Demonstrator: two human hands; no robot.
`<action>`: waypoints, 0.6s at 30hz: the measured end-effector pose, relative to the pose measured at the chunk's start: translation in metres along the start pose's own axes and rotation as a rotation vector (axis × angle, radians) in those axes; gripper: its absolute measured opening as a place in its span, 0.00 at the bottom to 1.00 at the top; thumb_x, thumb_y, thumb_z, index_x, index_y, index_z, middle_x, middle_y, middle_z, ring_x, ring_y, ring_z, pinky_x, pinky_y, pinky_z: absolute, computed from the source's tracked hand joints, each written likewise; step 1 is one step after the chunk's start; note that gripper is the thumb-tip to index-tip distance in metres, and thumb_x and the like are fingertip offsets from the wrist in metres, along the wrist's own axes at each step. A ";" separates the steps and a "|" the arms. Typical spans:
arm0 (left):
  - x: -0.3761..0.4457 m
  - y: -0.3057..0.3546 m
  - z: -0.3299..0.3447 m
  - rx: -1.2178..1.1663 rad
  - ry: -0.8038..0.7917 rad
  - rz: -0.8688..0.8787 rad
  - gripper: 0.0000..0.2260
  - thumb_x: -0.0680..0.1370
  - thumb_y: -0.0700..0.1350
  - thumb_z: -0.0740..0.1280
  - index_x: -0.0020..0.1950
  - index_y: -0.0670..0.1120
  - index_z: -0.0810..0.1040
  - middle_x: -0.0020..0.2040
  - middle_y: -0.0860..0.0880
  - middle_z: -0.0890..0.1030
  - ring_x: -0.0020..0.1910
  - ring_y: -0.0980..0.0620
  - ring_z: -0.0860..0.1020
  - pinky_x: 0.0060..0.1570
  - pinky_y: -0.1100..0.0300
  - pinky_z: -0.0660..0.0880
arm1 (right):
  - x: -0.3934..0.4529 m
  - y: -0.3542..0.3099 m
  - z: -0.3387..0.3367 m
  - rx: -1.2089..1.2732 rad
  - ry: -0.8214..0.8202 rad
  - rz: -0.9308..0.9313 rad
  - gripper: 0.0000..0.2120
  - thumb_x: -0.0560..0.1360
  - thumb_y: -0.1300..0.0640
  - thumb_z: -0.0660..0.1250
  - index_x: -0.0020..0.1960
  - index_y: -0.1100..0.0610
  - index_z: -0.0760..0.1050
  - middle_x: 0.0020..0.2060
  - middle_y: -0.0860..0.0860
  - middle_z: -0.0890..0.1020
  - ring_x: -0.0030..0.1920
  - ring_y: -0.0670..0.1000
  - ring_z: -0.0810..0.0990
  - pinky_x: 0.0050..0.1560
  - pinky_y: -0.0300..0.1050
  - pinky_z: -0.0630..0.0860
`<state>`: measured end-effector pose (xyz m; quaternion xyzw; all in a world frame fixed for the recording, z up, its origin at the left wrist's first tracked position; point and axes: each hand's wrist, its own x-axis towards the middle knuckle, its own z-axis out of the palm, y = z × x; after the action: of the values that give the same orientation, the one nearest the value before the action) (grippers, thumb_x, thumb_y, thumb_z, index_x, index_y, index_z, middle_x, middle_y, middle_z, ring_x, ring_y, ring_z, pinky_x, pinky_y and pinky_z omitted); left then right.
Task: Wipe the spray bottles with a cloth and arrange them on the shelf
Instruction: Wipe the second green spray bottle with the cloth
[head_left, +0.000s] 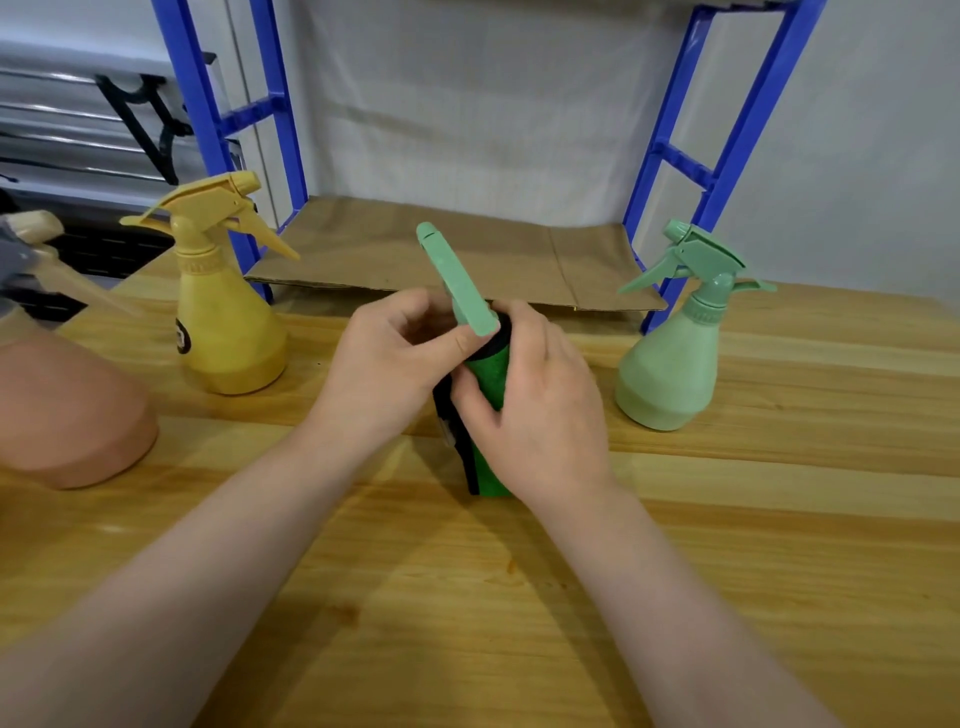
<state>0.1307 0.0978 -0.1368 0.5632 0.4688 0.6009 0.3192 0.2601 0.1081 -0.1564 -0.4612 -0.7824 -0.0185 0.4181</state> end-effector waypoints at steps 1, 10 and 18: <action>0.000 0.001 -0.001 -0.018 0.023 0.001 0.06 0.75 0.41 0.73 0.51 0.44 0.84 0.45 0.51 0.86 0.46 0.58 0.83 0.45 0.65 0.77 | 0.000 0.000 0.000 0.017 -0.021 0.009 0.28 0.74 0.45 0.60 0.67 0.63 0.70 0.56 0.55 0.80 0.56 0.55 0.78 0.57 0.48 0.74; 0.005 0.001 -0.009 -0.078 0.167 -0.024 0.04 0.76 0.44 0.72 0.49 0.49 0.85 0.47 0.50 0.86 0.50 0.52 0.83 0.55 0.56 0.79 | -0.001 0.001 0.004 0.065 -0.119 0.066 0.35 0.73 0.39 0.63 0.73 0.59 0.64 0.62 0.52 0.76 0.63 0.51 0.74 0.63 0.45 0.71; 0.016 -0.001 -0.024 -0.289 0.300 -0.104 0.04 0.79 0.45 0.68 0.50 0.47 0.82 0.46 0.52 0.86 0.49 0.52 0.84 0.46 0.61 0.79 | -0.003 0.005 0.004 0.147 -0.222 0.104 0.40 0.75 0.39 0.65 0.78 0.54 0.52 0.74 0.49 0.65 0.72 0.48 0.65 0.70 0.46 0.66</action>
<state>0.1040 0.1079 -0.1301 0.3908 0.4484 0.7216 0.3542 0.2621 0.1105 -0.1628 -0.4684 -0.7982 0.1117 0.3620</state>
